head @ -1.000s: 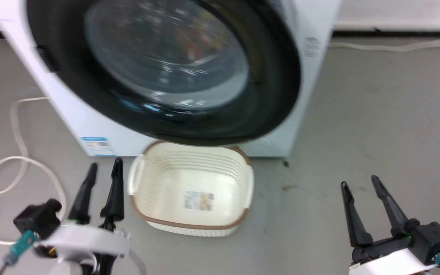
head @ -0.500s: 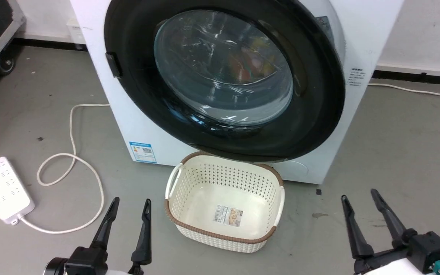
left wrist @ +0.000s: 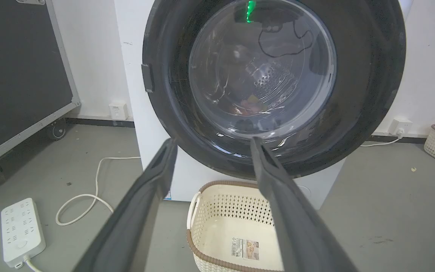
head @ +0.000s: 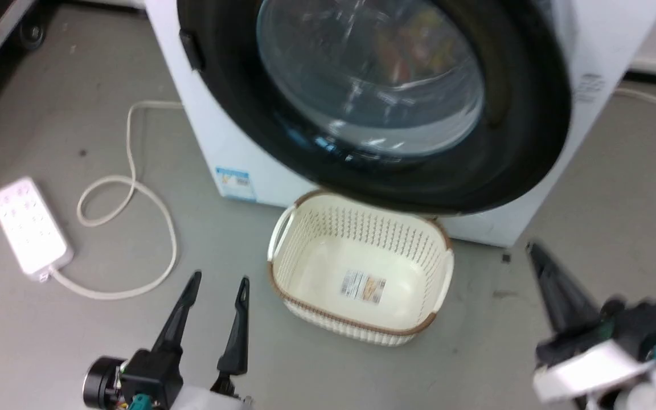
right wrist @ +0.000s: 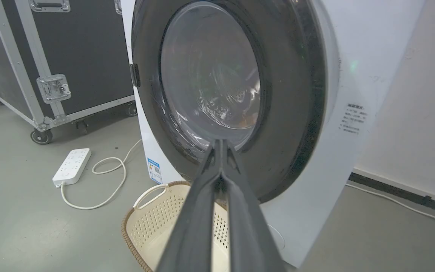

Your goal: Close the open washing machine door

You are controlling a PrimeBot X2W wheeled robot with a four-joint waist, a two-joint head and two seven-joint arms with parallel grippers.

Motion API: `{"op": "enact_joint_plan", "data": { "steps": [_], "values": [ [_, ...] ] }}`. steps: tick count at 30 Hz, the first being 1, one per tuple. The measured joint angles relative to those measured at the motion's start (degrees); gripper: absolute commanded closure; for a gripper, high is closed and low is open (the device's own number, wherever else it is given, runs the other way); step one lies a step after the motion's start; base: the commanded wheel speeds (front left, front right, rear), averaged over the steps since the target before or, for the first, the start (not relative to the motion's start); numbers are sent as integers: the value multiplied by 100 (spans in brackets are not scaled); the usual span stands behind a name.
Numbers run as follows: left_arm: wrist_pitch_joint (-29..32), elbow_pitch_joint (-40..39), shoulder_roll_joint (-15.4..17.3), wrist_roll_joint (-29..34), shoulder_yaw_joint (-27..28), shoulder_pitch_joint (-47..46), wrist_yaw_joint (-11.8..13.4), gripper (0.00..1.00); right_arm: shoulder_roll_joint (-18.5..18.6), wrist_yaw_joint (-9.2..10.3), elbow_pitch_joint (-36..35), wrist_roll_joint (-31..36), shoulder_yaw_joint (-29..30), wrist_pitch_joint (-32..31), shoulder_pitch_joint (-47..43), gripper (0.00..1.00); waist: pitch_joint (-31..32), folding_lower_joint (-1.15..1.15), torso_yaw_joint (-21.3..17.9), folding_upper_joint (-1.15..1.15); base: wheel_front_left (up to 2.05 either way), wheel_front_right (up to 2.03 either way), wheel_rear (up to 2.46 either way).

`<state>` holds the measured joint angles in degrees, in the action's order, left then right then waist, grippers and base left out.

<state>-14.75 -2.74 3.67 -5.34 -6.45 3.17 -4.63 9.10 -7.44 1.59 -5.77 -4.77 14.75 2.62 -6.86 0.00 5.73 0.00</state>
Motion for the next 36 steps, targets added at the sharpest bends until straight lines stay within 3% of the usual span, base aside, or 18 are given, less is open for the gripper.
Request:
{"op": "enact_joint_plan", "data": {
  "steps": [10, 15, 26, 36],
  "values": [
    [0, -178, -70, 4, -352, -536, 178, 0, 1605, 0, 358, -864, -547, -611, 2031, 100, -1019, 1, 415, 0, 0, 0, 0],
    [0, -248, -74, -122, -552, -793, 368, 0, 2145, 0, 883, -1368, -689, -765, 2895, 100, -1443, 2, 636, 0, 0, 0, 0],
    [0, -263, -75, -189, -771, -915, 524, 0, 2361, -15, 2129, -1842, -490, -999, 4197, 100, -1784, 1, 930, 0, 0, 0, 0],
    [0, -256, -77, -192, -818, -938, 600, 0, 2104, -71, 3014, -1628, -287, -924, 4707, 100, -1784, 0, 947, 0, 0, 0, 0]
  ]
}}
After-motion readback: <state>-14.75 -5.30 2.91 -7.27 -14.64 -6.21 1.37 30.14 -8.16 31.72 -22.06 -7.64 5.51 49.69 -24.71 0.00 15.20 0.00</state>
